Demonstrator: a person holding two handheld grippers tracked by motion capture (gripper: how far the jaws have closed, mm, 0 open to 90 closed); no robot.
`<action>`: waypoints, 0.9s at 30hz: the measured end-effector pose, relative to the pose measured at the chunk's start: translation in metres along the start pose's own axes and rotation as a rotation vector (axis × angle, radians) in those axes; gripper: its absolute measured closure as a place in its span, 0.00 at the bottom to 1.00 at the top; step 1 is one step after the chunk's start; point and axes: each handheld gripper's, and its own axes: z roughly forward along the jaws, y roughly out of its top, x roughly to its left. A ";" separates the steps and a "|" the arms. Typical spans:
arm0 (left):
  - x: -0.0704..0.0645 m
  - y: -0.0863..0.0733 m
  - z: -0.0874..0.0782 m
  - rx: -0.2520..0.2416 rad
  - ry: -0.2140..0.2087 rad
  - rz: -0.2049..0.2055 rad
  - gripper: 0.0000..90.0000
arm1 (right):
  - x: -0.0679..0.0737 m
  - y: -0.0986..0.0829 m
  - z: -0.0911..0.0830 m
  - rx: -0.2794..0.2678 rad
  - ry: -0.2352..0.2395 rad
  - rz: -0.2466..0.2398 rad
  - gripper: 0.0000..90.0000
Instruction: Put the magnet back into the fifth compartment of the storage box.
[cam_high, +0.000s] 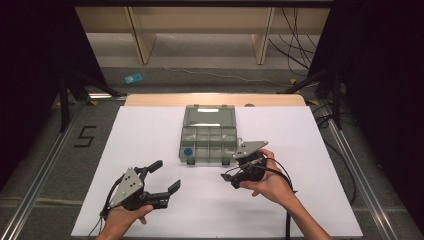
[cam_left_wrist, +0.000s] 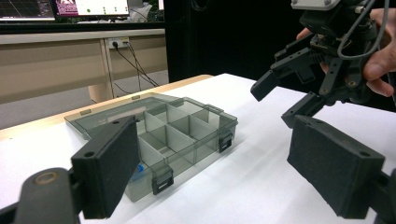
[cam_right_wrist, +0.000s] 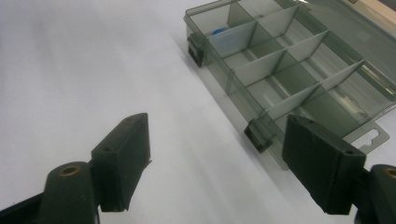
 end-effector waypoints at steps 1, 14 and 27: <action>0.000 0.000 0.000 0.000 0.000 0.000 0.18 | 0.001 -0.001 -0.002 0.014 0.013 0.008 0.27; 0.000 0.000 0.000 0.000 0.002 0.000 0.18 | 0.001 -0.010 -0.009 -0.049 0.015 0.061 0.26; 0.000 0.000 -0.001 0.001 0.002 0.002 0.18 | 0.001 -0.023 -0.015 -0.130 0.001 0.100 0.23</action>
